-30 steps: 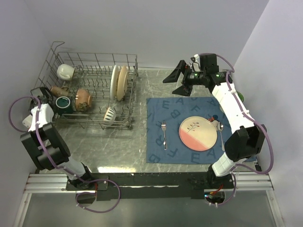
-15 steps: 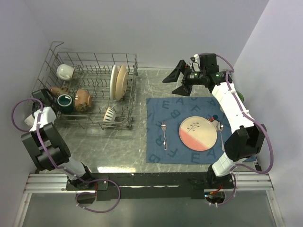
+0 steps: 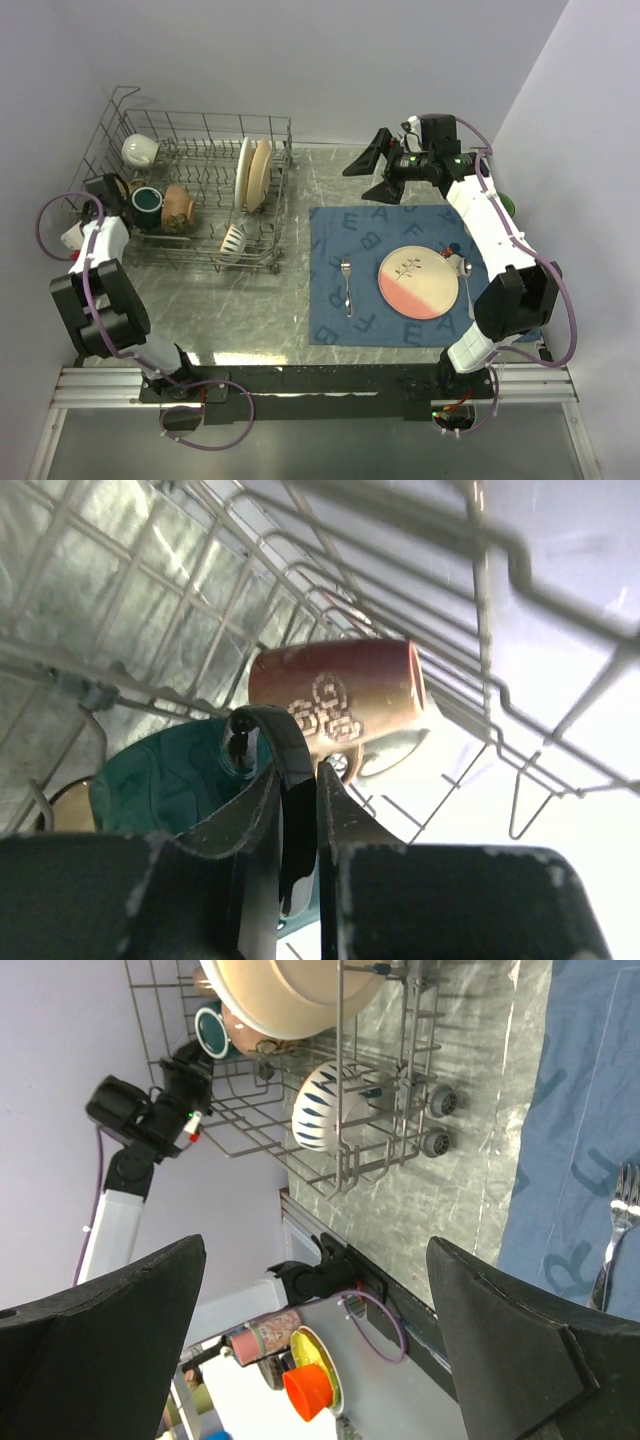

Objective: Load the mixed dishes into the dish rack
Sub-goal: Place the cup upside down on the dish rack

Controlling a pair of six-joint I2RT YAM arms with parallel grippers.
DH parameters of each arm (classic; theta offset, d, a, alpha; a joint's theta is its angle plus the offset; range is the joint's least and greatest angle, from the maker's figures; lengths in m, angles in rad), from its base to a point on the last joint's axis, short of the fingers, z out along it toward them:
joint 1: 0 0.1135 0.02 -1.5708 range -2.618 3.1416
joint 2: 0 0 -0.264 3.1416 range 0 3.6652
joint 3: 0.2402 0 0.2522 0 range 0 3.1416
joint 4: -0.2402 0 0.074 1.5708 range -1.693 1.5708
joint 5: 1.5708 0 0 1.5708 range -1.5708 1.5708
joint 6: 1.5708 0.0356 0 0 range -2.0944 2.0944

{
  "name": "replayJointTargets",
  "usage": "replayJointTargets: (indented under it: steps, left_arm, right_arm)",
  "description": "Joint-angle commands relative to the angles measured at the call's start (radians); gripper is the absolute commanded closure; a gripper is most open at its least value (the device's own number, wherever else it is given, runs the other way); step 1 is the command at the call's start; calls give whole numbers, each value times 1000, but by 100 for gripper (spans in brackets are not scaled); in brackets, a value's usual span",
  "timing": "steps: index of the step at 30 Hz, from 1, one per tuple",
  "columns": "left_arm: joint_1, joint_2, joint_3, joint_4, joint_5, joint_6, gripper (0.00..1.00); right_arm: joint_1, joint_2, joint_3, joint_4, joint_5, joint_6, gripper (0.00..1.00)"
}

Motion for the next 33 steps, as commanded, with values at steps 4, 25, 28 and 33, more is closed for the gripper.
replayJointTargets:
  steps: [4,25,28,33]
  left_arm:
    - [-103,-44,71,107,-81,-663,99]
    - [-120,-298,-270,190,-181,-868,99]
    - [-103,-329,-253,107,-182,-867,99]
    - [-41,-349,-222,-19,-150,-847,99]
  right_arm:
    - [7,-54,-11,27,-4,-16,0]
    - [7,-59,-31,30,-21,-10,0]
    - [7,-63,-42,39,-24,-2,0]
    - [10,-66,-45,37,-24,-4,0]
